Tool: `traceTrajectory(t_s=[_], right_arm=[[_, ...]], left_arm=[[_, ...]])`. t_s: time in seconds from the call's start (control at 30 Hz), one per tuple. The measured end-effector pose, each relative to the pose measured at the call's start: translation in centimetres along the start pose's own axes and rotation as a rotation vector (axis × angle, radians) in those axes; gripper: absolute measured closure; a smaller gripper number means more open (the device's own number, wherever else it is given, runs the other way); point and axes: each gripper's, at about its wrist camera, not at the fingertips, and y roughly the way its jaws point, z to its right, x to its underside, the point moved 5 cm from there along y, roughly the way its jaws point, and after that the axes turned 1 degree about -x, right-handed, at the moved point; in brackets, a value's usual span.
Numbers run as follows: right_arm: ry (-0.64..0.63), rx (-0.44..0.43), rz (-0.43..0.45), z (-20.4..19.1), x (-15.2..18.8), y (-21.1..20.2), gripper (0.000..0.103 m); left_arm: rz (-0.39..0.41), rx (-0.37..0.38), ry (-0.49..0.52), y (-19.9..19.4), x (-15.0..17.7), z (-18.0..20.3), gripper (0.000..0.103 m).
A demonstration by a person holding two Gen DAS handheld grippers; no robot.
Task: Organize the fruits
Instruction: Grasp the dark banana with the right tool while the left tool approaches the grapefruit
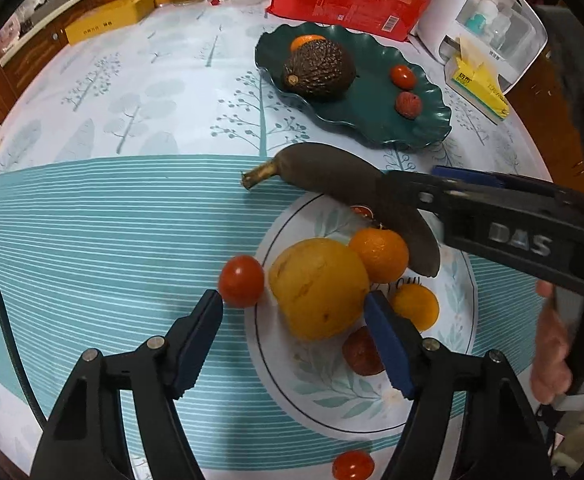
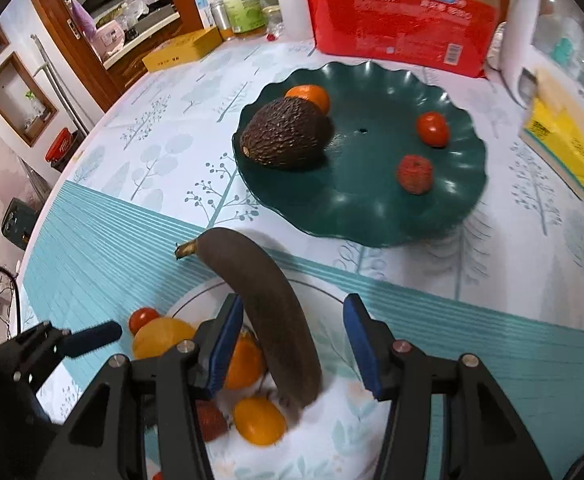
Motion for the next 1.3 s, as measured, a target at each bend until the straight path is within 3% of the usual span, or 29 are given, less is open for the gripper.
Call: traceTrajectory(t_s=[0.3, 0.63, 0.77, 0.87, 0.9, 0.93, 0.97, 1.3], right_arm=[[-0.02, -0.028, -0.026, -0.8, -1.4, 2.5, 0.05], [-0.147, -0.023, -0.095, -2.4, -0.8, 4.1, 0.051], [-0.146, -0.013, -0.093, -2.5, -0.8, 4.5, 0.059], [-0.131, -0.025, -0.089, -2.2, -0.8, 4.4, 0.063], [-0.127, -0.025, -0.085, -2.0, -0.7, 4.3, 0.065], [-0.121, -0.016, -0.081, -1.8, -0.6, 4.1, 0.066], [-0.116, -0.008, -0.077, -1.6, -0.5, 4.0, 0.068], [-0.051, -0.007, -0.045, 0.3, 0.4, 1.8, 0.07]], left_arm=[[0.012, -0.017, 0.036, 0.6, -0.7, 0.7, 0.031], [0.038, -0.049, 0.099, 0.6, -1.2, 1.0, 0.031], [0.052, -0.07, 0.152, 0.7, -1.3, 1.4, 0.032], [0.072, -0.074, 0.187, 0.5, -1.3, 1.9, 0.038], [0.08, -0.076, 0.198, 0.3, -1.3, 2.0, 0.043], [0.093, -0.07, 0.212, 0.1, -1.3, 2.2, 0.054], [0.094, -0.048, 0.221, 0.0, -1.2, 2.5, 0.056], [0.076, -0.059, 0.216, 0.5, -1.6, 2.9, 0.053]])
